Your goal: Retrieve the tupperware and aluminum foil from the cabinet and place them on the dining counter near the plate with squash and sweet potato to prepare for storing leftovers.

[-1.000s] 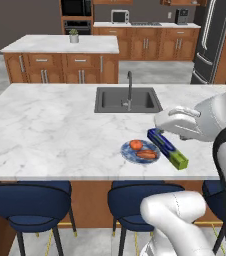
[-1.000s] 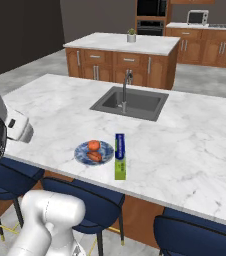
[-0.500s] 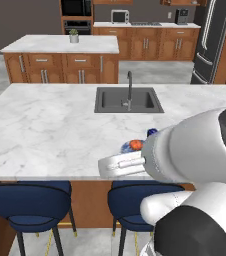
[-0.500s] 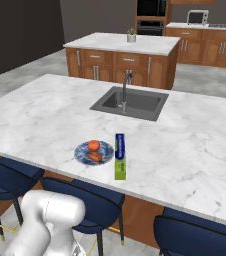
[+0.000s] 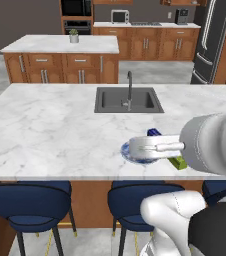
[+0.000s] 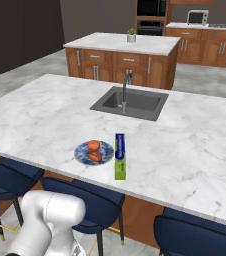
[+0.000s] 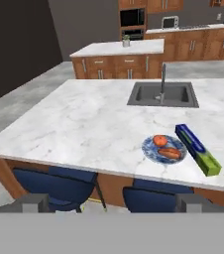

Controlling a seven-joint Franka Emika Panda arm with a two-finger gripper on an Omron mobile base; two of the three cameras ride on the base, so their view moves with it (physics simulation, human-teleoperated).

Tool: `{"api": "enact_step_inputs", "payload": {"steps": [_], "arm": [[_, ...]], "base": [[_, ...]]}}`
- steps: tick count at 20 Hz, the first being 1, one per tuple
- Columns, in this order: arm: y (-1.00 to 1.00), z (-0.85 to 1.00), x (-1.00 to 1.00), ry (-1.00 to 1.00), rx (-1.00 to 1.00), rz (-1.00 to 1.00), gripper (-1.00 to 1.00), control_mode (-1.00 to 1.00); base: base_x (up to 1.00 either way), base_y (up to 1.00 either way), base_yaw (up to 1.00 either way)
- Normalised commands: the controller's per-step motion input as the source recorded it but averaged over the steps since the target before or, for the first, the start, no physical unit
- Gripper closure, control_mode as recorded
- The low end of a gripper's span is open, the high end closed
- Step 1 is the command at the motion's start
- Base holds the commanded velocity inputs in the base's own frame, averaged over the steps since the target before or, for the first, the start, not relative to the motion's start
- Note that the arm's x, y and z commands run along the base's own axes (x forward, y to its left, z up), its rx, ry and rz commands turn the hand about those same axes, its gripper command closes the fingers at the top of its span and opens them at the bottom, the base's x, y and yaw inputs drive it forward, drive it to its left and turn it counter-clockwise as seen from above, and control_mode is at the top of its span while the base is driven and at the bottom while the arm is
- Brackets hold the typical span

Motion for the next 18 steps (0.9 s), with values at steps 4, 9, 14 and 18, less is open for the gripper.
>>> {"api": "enact_step_inputs", "payload": {"steps": [4,9,14,18], "arm": [[-0.91,-0.05,0.0,-0.14,0.14,-0.01,-1.0,-1.0],[-0.21,-0.14,-0.01,-0.16,0.01,0.0,-1.0,-1.0],[0.0,-0.03,-0.12,-0.08,0.0,0.01,-1.0,1.0],[0.0,0.0,0.0,0.0,0.0,0.0,-1.0,1.0]], "base": [[0.0,0.0,0.0],[0.0,0.0,0.0],[-0.37,0.03,0.13],[-0.51,0.46,0.32]]}}
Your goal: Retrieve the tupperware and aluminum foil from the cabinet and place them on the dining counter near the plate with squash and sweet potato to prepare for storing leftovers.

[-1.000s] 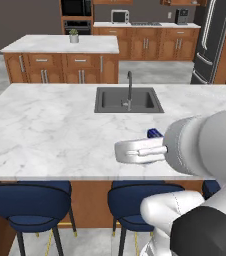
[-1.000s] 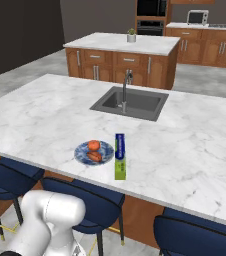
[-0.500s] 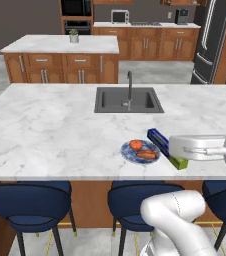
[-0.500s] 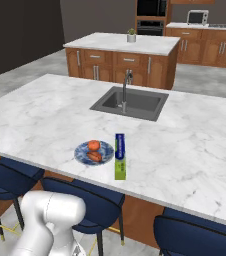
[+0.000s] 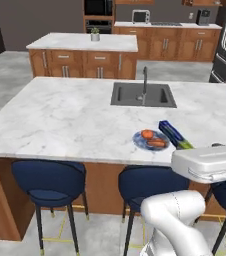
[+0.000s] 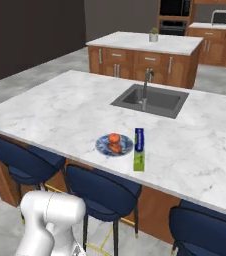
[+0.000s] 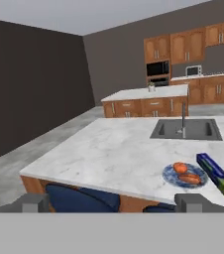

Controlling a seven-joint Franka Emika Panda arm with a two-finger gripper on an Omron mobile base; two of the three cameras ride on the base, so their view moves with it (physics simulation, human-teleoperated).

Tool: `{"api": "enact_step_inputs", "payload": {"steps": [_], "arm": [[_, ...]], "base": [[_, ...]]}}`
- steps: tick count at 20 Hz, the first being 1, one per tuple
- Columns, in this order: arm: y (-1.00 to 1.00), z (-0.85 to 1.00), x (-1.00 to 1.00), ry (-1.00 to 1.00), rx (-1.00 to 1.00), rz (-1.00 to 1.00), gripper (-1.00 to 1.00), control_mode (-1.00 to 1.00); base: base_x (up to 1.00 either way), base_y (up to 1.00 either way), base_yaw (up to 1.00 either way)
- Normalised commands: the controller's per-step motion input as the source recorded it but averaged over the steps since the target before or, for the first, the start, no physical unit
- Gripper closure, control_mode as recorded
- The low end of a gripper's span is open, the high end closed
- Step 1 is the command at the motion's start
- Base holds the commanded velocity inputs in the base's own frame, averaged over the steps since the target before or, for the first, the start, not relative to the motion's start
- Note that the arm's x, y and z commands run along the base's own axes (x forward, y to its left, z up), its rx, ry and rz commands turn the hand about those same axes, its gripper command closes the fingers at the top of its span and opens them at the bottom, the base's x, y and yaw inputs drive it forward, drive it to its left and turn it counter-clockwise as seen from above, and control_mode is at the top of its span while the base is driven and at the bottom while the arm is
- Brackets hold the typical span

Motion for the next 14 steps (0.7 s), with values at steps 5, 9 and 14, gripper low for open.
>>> {"api": "enact_step_inputs", "payload": {"steps": [5,9,14], "arm": [[0.0,0.0,0.0,0.0,0.0,0.0,-1.0,1.0],[0.0,0.0,0.0,0.0,0.0,0.0,-1.0,1.0],[0.0,0.0,0.0,0.0,0.0,0.0,-1.0,1.0]], "base": [[0.12,0.99,0.22],[0.62,1.0,0.11],[0.95,1.0,0.02]]}}
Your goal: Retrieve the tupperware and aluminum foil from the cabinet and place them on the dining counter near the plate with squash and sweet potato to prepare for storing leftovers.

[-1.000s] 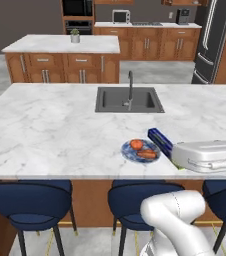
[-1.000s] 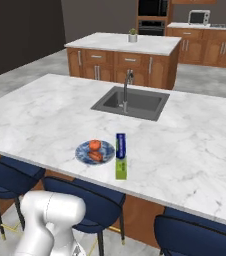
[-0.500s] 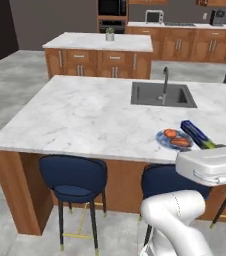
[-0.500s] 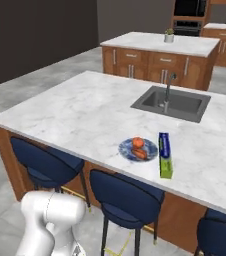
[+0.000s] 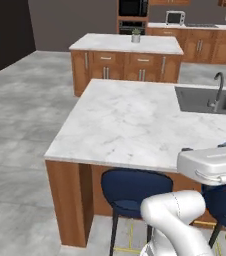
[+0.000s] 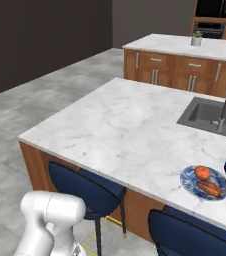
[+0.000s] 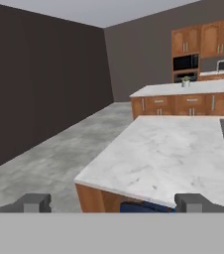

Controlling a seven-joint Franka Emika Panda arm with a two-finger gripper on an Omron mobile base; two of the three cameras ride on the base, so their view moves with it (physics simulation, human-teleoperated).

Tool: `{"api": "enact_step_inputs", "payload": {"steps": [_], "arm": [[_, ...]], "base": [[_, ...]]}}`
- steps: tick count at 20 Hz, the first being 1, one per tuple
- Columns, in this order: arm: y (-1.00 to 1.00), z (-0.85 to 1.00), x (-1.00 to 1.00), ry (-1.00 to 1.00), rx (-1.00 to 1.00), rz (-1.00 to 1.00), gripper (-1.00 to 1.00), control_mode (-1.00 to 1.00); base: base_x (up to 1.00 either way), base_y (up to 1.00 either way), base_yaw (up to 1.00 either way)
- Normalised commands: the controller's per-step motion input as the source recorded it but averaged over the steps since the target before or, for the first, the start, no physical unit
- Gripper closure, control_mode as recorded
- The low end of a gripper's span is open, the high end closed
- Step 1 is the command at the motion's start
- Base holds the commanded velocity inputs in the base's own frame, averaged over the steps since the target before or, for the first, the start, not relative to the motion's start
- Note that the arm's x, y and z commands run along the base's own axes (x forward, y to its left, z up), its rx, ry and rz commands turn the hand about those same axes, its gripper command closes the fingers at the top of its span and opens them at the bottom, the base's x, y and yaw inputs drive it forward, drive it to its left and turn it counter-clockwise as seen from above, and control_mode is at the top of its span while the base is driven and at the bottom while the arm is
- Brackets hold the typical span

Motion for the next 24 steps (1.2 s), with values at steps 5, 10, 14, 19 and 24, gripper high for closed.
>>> {"api": "enact_step_inputs", "payload": {"steps": [5,10,14,19,24], "arm": [[0.0,0.0,0.0,0.0,0.0,0.0,-1.0,1.0],[0.0,0.0,0.0,0.0,0.0,0.0,-1.0,1.0],[0.0,0.0,0.0,0.0,0.0,0.0,-1.0,1.0],[0.0,0.0,0.0,0.0,0.0,0.0,-1.0,1.0],[0.0,0.0,0.0,0.0,0.0,0.0,-1.0,1.0]], "base": [[1.0,1.0,0.0],[1.0,1.0,0.0],[0.99,1.0,0.0],[0.08,1.0,0.0],[-0.41,1.0,0.01]]}}
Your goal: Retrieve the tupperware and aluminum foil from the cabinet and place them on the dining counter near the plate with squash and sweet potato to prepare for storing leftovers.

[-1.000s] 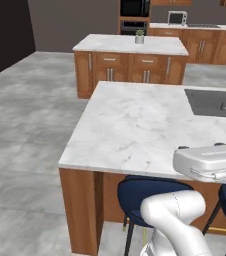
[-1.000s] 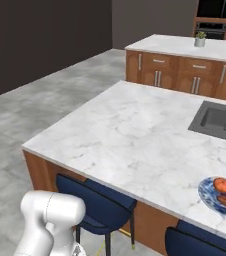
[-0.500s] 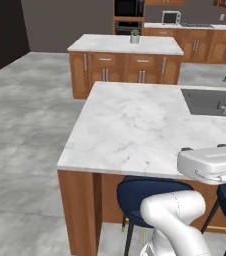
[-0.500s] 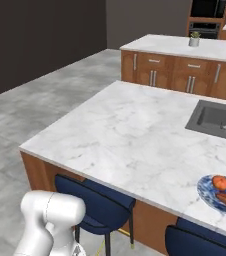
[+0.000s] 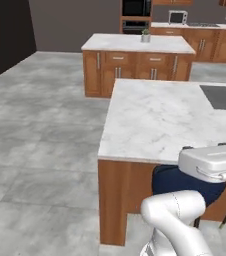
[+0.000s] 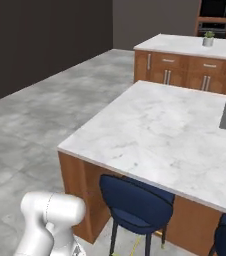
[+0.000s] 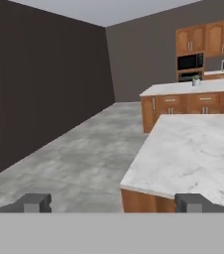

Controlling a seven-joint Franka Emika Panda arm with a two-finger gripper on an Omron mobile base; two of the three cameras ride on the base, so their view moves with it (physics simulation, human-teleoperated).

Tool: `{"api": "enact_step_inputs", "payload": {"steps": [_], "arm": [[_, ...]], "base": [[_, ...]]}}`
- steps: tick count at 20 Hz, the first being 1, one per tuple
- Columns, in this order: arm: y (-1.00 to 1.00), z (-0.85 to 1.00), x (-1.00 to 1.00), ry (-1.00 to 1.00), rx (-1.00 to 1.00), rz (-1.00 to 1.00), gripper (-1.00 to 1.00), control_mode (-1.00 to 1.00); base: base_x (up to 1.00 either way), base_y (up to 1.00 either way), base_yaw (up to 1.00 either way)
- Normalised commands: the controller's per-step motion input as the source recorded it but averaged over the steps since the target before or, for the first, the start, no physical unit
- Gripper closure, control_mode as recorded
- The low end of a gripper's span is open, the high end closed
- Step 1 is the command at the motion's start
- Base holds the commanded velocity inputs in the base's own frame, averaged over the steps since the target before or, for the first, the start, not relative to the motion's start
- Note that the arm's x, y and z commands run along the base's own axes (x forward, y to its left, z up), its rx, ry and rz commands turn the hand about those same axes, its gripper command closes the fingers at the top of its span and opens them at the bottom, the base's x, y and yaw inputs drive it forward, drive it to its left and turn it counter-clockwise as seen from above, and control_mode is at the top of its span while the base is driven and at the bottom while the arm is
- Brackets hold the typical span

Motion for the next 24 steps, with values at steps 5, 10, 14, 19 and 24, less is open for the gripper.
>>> {"api": "enact_step_inputs", "payload": {"steps": [5,10,14,19,24], "arm": [[0.0,0.0,0.0,0.0,0.0,0.0,-1.0,1.0],[0.0,0.0,0.0,0.0,0.0,0.0,-1.0,1.0],[0.0,0.0,0.0,0.0,0.0,0.0,-1.0,1.0],[0.0,0.0,0.0,0.0,0.0,0.0,-1.0,1.0],[0.0,0.0,0.0,0.0,0.0,0.0,-1.0,1.0]], "base": [[-0.15,1.0,-0.06],[0.9,1.0,-0.46],[1.0,1.0,-0.48],[1.0,1.0,-0.45],[1.0,1.0,-0.44]]}}
